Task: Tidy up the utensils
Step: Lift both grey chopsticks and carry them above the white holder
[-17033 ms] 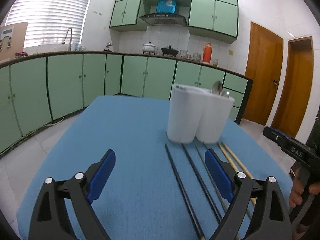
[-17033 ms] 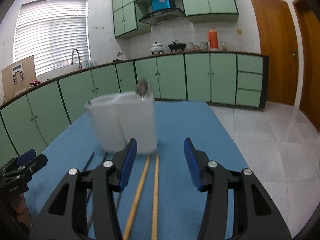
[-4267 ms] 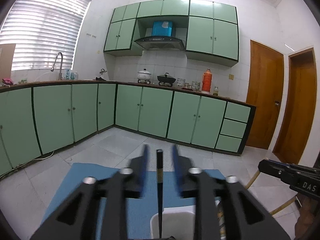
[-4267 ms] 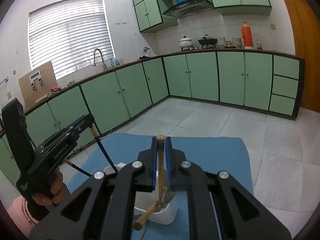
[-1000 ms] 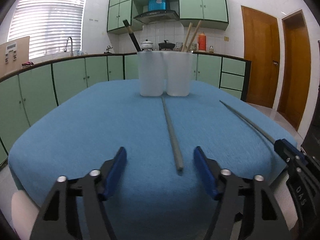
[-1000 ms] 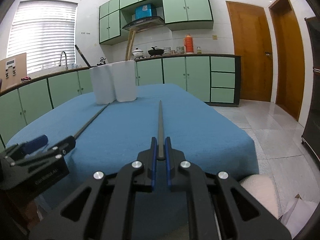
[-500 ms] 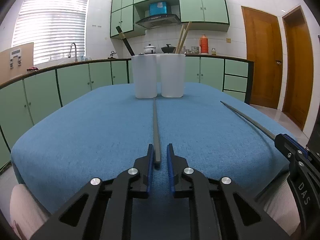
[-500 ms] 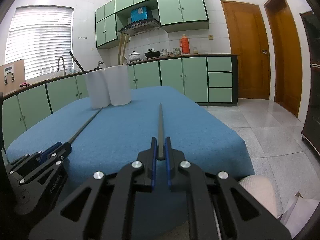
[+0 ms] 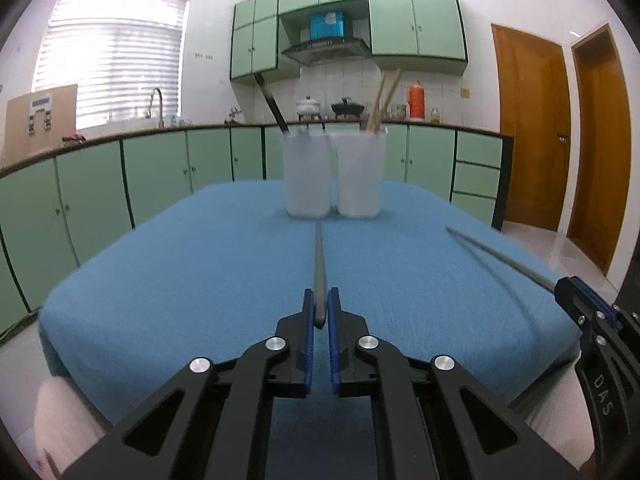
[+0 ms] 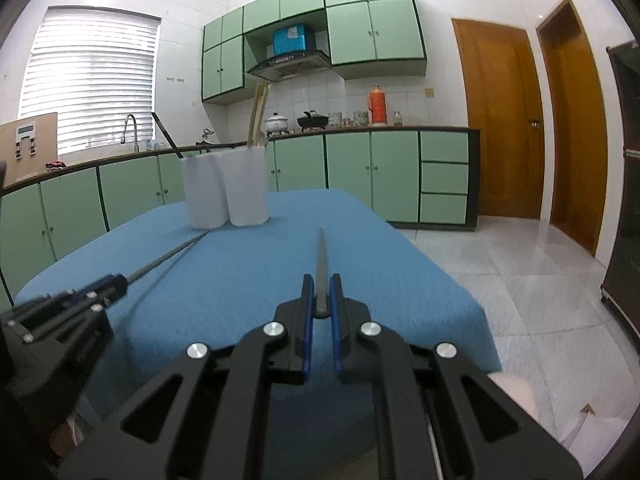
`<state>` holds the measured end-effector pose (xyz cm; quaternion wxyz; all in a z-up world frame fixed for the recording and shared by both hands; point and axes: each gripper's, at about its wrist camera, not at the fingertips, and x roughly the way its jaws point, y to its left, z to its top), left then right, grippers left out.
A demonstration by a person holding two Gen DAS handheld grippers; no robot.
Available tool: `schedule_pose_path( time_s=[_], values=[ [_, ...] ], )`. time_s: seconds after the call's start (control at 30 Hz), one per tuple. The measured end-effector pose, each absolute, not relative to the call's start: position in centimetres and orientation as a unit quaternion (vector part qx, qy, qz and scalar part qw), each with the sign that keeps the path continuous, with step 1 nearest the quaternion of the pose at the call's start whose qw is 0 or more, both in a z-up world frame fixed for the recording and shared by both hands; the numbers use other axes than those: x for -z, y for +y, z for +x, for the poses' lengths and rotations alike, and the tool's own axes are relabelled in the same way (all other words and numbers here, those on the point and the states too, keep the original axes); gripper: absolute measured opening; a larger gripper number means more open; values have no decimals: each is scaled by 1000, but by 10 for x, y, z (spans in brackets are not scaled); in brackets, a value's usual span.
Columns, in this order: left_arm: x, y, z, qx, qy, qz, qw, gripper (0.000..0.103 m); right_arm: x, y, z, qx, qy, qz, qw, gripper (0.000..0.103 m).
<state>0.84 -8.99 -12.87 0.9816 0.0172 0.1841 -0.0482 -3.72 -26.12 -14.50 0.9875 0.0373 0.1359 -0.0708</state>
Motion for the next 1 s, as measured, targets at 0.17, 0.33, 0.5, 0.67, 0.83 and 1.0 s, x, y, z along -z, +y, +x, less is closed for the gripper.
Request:
schedule_pose_path(
  time_s=[0.17,0.33,0.5,0.67,0.83,1.0],
  values=[
    [96,-79,2,52,154,10,987,6,119,-263,-38,52,114,35,991,6],
    [59,-66,2,69,126,0,990,6,82,-272,-26,17,108,49,993,6],
    [18,-56,11,86,104,-8,991,6,38,-280,-6,-18,110,62,992,6],
    [-16,-50,33,113,111,-21,987,6,-3,-283,17,-45,122,73,989,6],
    [-36,-45,55,130,119,-40,983,6,-34,-280,41,-78,137,89,983,6],
    [-52,-43,72,133,117,-52,983,6,-65,-274,61,-93,123,87,984,6]
  ],
)
